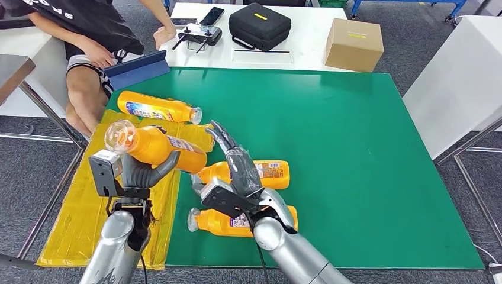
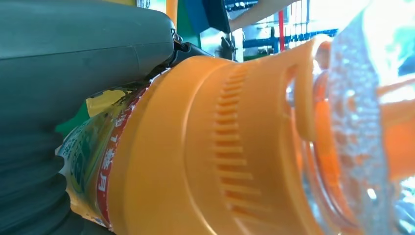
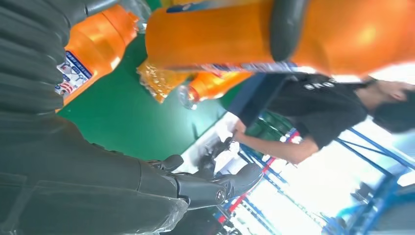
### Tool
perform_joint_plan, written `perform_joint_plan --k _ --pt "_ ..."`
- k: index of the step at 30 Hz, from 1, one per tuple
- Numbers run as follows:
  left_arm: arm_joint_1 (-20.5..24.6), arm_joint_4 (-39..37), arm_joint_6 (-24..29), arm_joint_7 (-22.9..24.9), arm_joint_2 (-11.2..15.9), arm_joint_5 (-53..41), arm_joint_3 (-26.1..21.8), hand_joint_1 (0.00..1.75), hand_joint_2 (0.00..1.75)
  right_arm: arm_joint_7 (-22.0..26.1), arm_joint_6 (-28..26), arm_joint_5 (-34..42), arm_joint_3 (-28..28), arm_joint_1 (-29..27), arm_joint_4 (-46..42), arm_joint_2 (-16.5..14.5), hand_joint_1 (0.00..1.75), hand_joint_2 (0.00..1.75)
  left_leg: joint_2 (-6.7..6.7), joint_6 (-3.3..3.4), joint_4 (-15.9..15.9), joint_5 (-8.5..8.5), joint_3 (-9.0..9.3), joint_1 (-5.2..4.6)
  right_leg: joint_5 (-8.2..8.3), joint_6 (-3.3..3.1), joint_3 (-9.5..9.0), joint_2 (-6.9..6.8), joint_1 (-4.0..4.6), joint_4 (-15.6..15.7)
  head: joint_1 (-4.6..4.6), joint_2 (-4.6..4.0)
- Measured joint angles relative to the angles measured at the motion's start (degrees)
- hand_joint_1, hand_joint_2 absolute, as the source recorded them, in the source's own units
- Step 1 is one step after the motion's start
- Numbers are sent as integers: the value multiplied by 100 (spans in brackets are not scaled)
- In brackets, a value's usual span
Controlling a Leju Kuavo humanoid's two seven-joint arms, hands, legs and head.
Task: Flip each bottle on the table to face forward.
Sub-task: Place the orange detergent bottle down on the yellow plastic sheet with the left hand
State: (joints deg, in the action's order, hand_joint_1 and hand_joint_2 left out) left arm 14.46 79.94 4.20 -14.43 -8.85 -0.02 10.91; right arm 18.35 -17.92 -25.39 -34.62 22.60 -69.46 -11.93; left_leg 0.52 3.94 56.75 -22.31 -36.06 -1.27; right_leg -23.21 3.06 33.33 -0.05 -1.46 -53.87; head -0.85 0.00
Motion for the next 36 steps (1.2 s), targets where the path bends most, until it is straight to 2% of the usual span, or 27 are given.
perform_joint_plan --k 3,6,15,22,27,32,36 --pt "-50 8 250 -62 2 -269 -56 175 175 69 49 124 8 -230 -495 168 0 175 0 0 0 0 0 0 0 0 0 0 1 0 0 0" --pt "-99 7 752 -110 5 -875 -112 175 175 57 -26 -2 20 -428 -938 342 0 175 -2 -1 0 -1 0 0 0 0 1 1 1 0 1 0" --pt "-12 -366 2341 -66 40 -3063 -349 175 175 -389 -660 -1565 150 -638 -1740 761 0 175 -3 -1 0 0 -1 0 0 0 6 1 1 0 1 0" --pt "14 -583 2489 -67 44 -3275 -416 175 175 -431 -695 -1748 187 -711 -1970 923 0 175 -2 -1 0 0 -1 0 1 1 6 2 1 0 -1 0" --pt "95 -801 2966 11 62 -4102 -447 175 175 -406 -769 -1956 191 -818 -2161 1066 0 175 -1 -1 0 -1 -1 0 0 1 7 0 1 1 1 0" --pt "414 -1408 3312 126 150 -4908 -510 175 175 -114 -727 -1528 223 -990 -2572 1382 0 175 0 0 0 0 -1 0 1 1 6 0 1 1 1 0" --pt "855 -2101 3507 405 191 -5837 -514 175 175 14 -734 -1261 235 -1050 -2735 1574 0 175 0 1 1 2 -1 0 3 2 5 0 1 0 0 0"
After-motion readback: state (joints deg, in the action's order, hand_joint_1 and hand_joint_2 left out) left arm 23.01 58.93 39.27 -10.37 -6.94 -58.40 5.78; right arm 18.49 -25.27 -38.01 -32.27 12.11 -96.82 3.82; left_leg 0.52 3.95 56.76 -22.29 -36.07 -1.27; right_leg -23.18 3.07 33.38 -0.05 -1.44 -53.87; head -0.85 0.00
